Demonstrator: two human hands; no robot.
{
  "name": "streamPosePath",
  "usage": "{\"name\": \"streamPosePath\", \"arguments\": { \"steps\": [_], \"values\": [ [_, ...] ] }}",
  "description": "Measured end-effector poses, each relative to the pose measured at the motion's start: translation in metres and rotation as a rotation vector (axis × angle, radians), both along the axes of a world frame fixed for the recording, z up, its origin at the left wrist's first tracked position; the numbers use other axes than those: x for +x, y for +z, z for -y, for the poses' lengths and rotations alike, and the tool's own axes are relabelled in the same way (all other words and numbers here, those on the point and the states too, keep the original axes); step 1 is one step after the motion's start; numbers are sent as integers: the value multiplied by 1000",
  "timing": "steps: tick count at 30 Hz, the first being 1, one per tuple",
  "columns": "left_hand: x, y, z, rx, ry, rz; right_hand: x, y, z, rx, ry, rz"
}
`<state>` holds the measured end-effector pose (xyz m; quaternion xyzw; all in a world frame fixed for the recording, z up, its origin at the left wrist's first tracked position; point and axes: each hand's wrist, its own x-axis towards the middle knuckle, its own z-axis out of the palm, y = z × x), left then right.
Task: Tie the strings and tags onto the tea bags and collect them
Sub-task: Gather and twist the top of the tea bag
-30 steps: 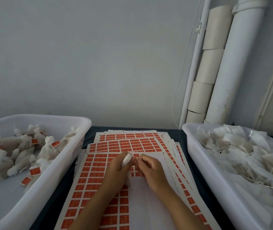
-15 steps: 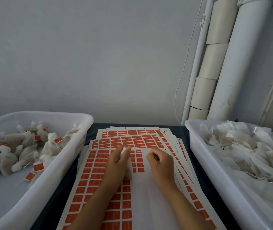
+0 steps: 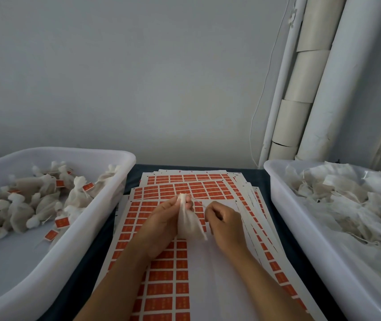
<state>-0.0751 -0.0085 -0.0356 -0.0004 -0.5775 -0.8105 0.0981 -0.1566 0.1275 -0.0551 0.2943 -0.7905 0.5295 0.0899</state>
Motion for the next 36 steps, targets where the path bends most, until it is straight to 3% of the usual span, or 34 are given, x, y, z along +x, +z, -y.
{"name": "streamPosePath", "arguments": {
  "steps": [4,10,14,24,36],
  "values": [
    [-2,-4,-2,-63,124,45,2,-3,0,37,9,-25],
    [-2,-3,0,-101,83,9,7,-6,3,285,90,-199],
    [0,-4,-1,-178,73,5,7,-5,2,344,98,-234],
    [-4,-8,-7,-344,348,-22,12,4,0,182,-9,-215],
    [-7,4,-15,-553,596,-148,17,13,1,-76,96,-252]
  ]
}}
